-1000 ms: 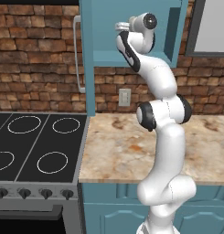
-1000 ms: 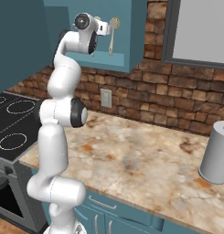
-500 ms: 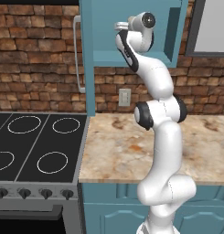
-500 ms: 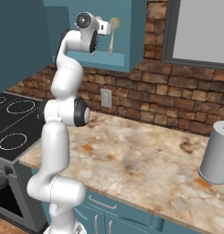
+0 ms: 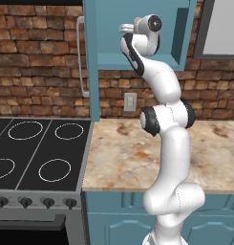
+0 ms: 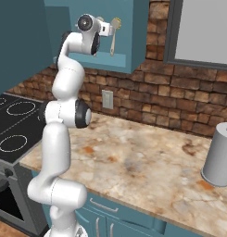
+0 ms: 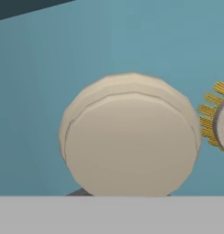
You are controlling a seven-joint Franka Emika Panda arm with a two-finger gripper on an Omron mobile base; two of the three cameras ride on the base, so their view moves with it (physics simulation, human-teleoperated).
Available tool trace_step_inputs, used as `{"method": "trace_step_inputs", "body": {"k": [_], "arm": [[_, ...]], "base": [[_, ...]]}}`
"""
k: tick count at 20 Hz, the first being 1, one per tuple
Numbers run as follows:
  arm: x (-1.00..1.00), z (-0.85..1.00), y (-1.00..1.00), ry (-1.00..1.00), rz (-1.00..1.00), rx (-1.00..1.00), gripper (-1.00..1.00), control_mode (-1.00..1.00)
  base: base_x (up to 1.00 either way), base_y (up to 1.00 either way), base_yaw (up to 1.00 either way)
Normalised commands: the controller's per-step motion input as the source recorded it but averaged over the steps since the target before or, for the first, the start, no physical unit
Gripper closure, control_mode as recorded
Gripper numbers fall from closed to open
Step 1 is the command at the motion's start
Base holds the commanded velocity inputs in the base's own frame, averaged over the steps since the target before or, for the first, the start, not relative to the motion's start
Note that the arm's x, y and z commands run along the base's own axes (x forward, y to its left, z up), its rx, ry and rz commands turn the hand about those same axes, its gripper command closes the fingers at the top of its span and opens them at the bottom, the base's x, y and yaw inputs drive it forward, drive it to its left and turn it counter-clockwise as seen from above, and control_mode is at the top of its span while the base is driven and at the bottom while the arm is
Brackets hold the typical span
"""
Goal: Pick up the dish brush and dish brush from the sink, and place them back in the cabinet, and close the cabinet door.
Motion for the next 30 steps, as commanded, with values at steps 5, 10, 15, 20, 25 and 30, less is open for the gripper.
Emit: {"method": "trace_step_inputs", "body": {"k": [5, 10, 15, 20, 25, 30], "arm": [[0.19, -0.21, 0.0, -0.04, 0.0, 0.0, 1.0, -1.0], [0.08, -0.07, 0.0, 0.0, 0.0, 0.0, 1.0, -1.0], [0.0, 0.0, 0.0, 0.0, 0.0, 0.0, 1.0, -1.0], [0.0, 0.0, 0.0, 0.0, 0.0, 0.0, -1.0, -1.0], [0.0, 0.0, 0.0, 0.0, 0.0, 0.0, -1.0, -1.0], [0.0, 0.0, 0.0, 0.0, 0.0, 0.0, -1.0, -1.0]], "base": [[0.0, 0.0, 0.0], [0.0, 0.0, 0.0], [0.0, 0.0, 0.0], [0.0, 0.0, 0.0], [0.0, 0.0, 0.0], [0.0, 0.0, 0.0]]}}
